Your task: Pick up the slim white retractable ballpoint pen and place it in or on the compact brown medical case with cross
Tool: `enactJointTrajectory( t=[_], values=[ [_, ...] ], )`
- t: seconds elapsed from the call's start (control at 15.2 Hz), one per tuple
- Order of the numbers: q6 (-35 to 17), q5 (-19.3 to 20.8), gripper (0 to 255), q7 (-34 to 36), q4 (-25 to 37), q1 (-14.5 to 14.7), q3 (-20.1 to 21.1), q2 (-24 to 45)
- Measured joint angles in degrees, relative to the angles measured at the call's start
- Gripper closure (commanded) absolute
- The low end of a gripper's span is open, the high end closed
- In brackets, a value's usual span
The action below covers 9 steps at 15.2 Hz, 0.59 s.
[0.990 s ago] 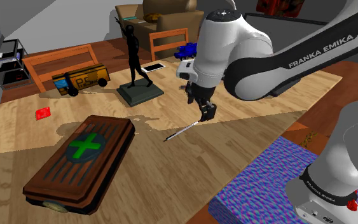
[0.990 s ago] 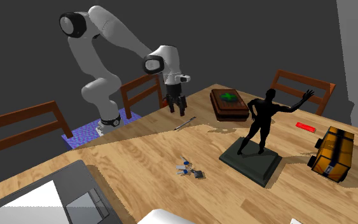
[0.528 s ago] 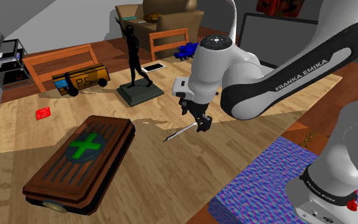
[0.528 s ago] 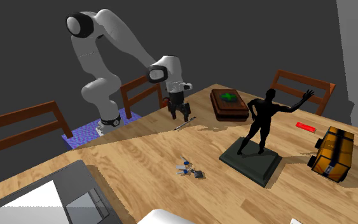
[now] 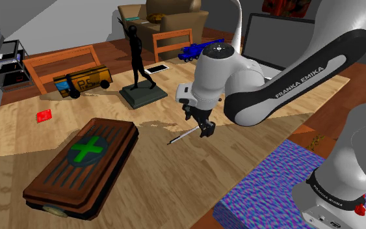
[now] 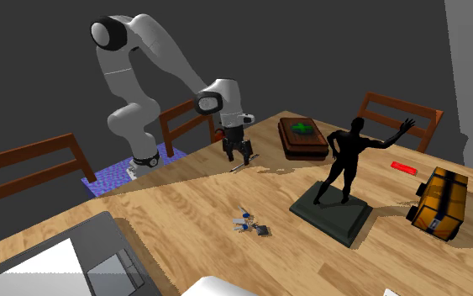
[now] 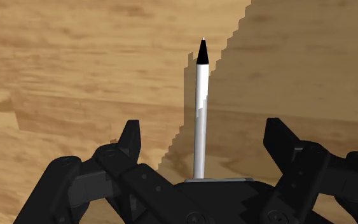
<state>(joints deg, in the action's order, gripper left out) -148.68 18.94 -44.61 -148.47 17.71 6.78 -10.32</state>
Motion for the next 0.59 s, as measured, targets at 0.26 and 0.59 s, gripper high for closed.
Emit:
enactJointTrajectory(
  t=[0.26,0.59],
  values=[
    [0.0,0.0,255,0.0,0.0,0.0,0.0,-0.1],
    [0.0,0.0,255,0.0,0.0,0.0,0.0,0.0]
  ],
)
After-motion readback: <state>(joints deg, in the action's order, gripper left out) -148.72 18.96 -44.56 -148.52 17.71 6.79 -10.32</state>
